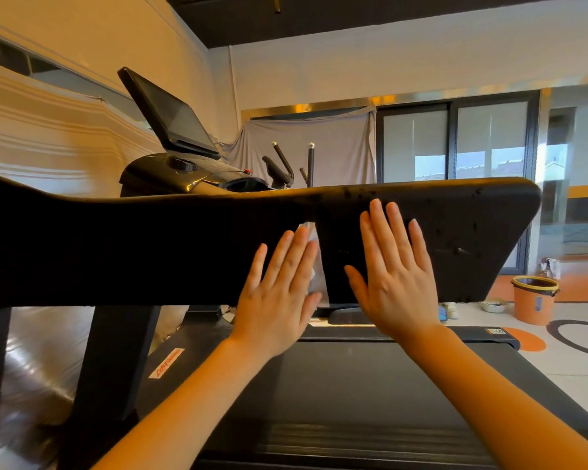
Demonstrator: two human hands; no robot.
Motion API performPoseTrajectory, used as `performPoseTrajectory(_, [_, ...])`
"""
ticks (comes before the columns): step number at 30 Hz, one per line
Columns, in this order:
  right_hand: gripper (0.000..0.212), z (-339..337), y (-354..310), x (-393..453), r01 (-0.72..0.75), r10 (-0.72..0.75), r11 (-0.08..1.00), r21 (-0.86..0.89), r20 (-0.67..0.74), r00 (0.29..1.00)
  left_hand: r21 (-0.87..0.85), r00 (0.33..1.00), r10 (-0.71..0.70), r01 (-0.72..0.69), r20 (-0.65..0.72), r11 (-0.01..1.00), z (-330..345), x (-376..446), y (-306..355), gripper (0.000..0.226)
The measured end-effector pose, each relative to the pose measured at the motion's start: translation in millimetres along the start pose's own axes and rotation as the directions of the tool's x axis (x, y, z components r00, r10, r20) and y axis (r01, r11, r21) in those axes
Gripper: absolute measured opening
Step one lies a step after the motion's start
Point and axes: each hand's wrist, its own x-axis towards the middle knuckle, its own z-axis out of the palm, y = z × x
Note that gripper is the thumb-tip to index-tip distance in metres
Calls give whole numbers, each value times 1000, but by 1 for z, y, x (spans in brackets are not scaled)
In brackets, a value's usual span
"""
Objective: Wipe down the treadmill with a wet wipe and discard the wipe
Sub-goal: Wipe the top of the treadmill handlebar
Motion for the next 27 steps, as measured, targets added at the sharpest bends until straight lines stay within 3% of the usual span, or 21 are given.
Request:
performPoseTrajectory(7, [66, -1, 0, 0, 3, -3, 1000, -7, -6, 1000, 26, 985, -136, 140, -108, 990, -15, 46, -19, 69])
performPoseTrajectory(14, [66, 1, 1, 0, 11, -11, 1000, 2, -8, 1000, 27, 996, 89, -89, -17, 996, 3, -5, 8, 70])
performPoseTrajectory(16, [66, 0, 1, 0, 10, -10, 1000, -2, -4, 1000, 43, 996, 86, -86, -5, 995, 2, -6, 5, 69])
performPoseTrajectory(22, [66, 0, 2, 0, 15, -15, 1000, 3, 6, 1000, 20, 988, -110, 113, -110, 993, -18, 52, -13, 68])
performPoseTrajectory(24, [65, -1, 3, 0, 21, -21, 1000, 16, 7, 1000, 5, 990, -98, 99, -106, 995, -17, 53, -10, 68])
performPoseTrajectory(27, [61, -4, 6, 0, 44, -44, 998, 51, -14, 999, 22, 998, 42, -41, -56, 999, -9, 30, 7, 70])
